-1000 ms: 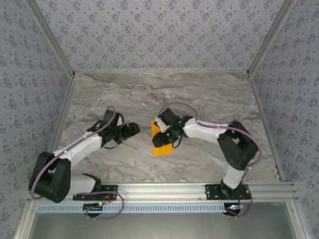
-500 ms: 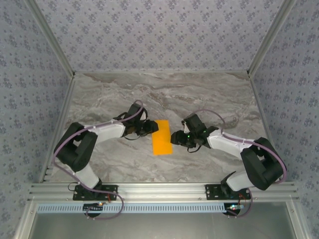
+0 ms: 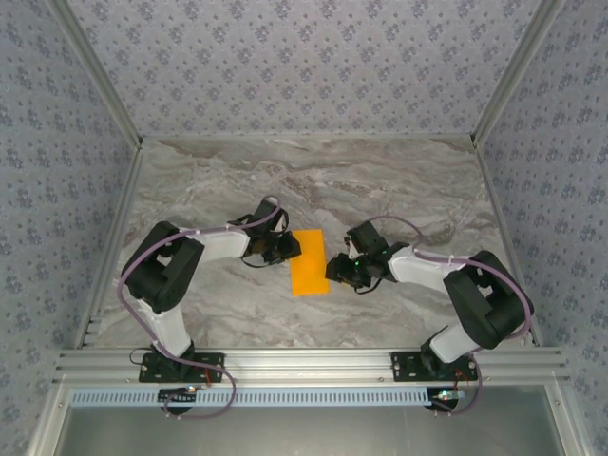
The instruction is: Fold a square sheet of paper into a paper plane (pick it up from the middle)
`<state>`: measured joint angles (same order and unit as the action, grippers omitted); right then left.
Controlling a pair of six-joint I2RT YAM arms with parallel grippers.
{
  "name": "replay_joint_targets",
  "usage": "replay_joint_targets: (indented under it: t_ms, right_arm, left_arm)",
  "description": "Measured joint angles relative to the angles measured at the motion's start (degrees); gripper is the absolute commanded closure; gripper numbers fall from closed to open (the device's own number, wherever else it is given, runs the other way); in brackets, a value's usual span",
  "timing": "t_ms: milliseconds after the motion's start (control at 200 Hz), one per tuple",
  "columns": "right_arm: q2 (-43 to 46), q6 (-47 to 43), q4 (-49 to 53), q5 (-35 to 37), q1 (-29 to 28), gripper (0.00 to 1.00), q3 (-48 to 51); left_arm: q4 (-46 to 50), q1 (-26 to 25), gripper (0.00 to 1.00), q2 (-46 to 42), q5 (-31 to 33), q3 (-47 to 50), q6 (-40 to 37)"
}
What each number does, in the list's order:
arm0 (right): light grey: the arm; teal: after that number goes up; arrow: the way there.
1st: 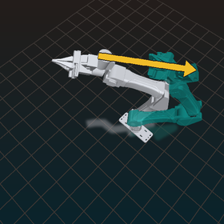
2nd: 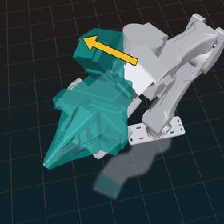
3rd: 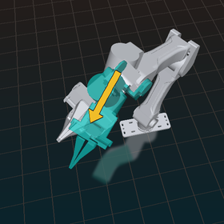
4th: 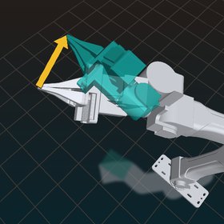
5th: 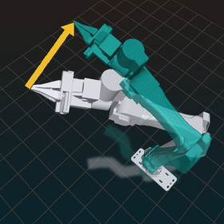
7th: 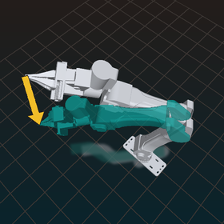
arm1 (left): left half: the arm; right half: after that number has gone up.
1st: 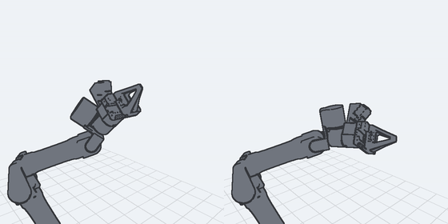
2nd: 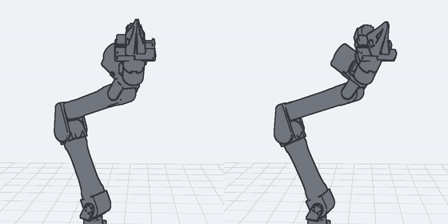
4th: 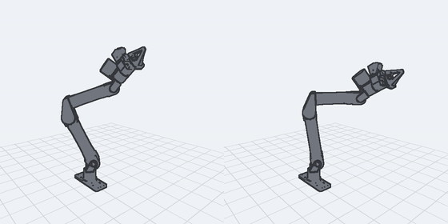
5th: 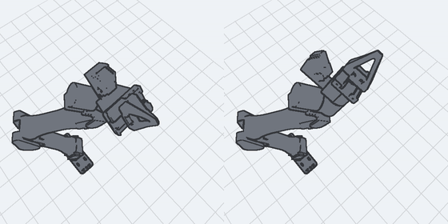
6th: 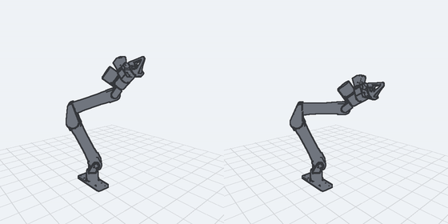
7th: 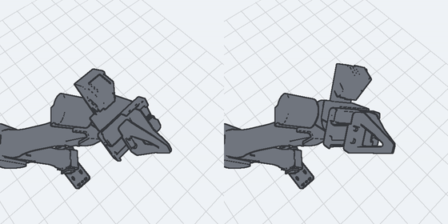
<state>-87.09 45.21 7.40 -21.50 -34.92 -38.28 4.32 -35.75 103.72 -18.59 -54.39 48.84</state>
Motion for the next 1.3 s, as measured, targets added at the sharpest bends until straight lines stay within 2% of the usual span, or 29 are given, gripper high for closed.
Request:
replay_joint_targets:
  t_ms: [185, 690, 1129, 1299]
  right_arm:
    - [-1.1, 0.9, -1.3, -1.7, -0.9, 0.64, 0.0]
    - [-1.8, 4.6, -3.6, -4.9, -3.0, 0.69, 1.0]
    - [-1.0, 10.1, -15.6, -8.4, -2.9, 0.59, 6.3]
    - [-1.0, 10.6, -20.9, -8.8, -0.9, 0.57, 8.3]
  left_arm:
    - [0.2, 0.0, 0.82, 0.0, 0.7, 0.0, 0.3]
    - [0.2, -0.1, 0.83, 0.0, 1.1, 0.0, 0.3]
    - [0.2, -0.1, 0.83, 0.0, 1.1, 0.1, 0.3]
    - [0.2, -0.1, 0.83, 0.0, 1.2, 0.1, 0.3]
